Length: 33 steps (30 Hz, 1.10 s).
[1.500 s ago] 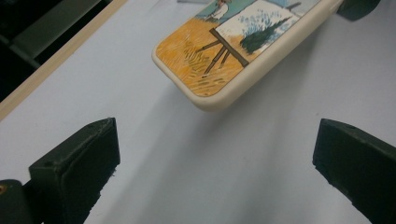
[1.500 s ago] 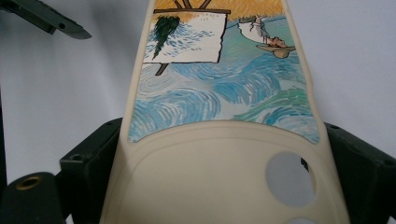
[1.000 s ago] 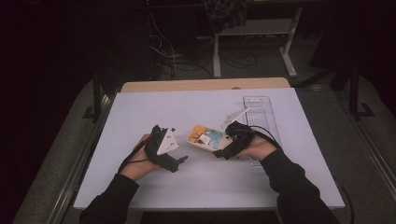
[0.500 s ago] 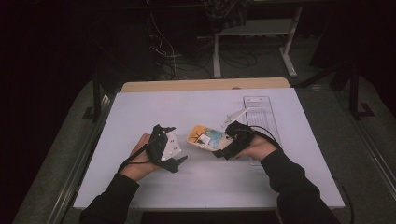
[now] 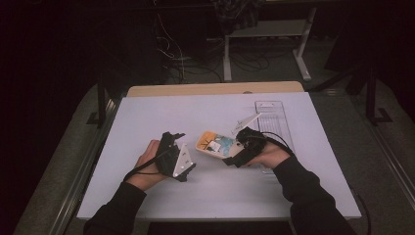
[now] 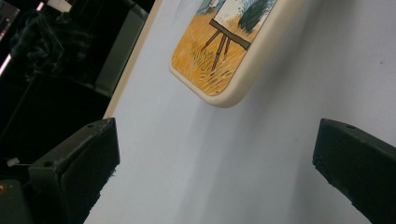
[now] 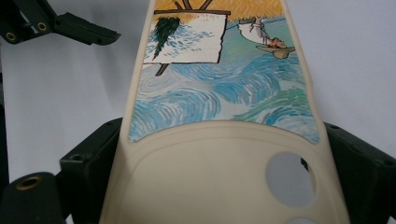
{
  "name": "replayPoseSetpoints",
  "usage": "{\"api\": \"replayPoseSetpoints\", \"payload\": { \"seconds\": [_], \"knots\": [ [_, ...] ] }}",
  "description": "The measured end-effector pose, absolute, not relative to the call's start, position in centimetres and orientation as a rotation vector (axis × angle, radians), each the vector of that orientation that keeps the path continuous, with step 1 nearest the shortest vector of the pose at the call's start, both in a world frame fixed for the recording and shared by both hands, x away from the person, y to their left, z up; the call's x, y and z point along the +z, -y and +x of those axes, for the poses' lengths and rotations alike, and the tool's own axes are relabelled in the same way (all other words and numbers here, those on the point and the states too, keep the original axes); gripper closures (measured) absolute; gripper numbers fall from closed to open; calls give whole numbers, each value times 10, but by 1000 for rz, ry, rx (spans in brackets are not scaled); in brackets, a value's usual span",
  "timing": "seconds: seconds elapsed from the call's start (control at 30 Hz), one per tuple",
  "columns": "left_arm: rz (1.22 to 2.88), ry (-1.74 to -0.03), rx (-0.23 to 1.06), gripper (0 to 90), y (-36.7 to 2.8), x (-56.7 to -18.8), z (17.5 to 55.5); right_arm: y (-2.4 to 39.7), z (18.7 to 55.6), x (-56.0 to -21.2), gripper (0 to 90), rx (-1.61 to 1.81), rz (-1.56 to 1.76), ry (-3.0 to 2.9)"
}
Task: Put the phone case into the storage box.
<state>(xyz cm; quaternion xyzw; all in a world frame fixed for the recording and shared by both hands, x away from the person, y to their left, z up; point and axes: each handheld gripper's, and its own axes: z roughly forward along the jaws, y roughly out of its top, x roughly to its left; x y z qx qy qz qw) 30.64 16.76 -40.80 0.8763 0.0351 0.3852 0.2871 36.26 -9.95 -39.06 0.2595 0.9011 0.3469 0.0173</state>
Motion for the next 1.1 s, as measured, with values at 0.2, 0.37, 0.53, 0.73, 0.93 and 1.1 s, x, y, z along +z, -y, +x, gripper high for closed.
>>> {"api": "replayPoseSetpoints", "payload": {
  "seconds": [0.2, 0.37, 0.53, 0.73, 0.93, 1.1],
  "knots": [
    [2318, -65, 1086, 2, -165, -410, 304, 99, 362, -390, 88, 1079, 808, -2798],
    [2312, -10, 1160, 2, -162, -413, 302, 99, 363, -390, 88, 1079, 806, -2799],
    [2310, 28, 1218, 2, -158, -417, 299, 99, 363, -390, 88, 1084, 806, -2796],
    [2301, 67, 1272, 3, -154, -417, 296, 97, 363, -389, 88, 1102, 809, -2790],
    [2290, 102, 1334, 2, -149, -419, 293, 93, 364, -387, 88, 1114, 803, -2787],
    [2277, 123, 1373, 3, -147, -421, 291, 89, 364, -386, 88, 1125, 791, -2786]
  ]
}}
